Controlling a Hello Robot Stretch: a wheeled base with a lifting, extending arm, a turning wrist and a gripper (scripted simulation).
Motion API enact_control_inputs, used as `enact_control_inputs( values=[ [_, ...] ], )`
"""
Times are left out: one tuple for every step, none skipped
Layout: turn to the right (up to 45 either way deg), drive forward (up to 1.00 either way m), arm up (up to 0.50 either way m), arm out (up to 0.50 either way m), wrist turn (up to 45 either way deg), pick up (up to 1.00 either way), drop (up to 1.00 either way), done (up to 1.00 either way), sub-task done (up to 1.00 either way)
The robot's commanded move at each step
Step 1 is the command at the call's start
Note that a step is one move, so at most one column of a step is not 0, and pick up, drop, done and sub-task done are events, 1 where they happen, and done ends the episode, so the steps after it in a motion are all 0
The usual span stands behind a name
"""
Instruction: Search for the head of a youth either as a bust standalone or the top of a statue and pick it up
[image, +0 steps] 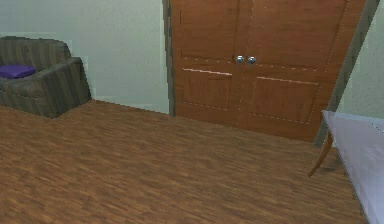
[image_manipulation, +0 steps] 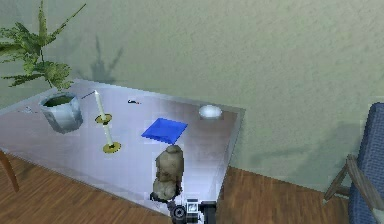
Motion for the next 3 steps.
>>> enact_control_inputs(
  values=[
    [0.0,0.0,0.0,0.0,0.0,1.0,0.0,0.0,0.0],
    [0.0,0.0,0.1,0.0,0.0,0.0,0.0,0.0,0.0],
    [0.0,0.0,0.0,0.0,0.0,0.0,0.0,1.0,0.0]
  ],
)
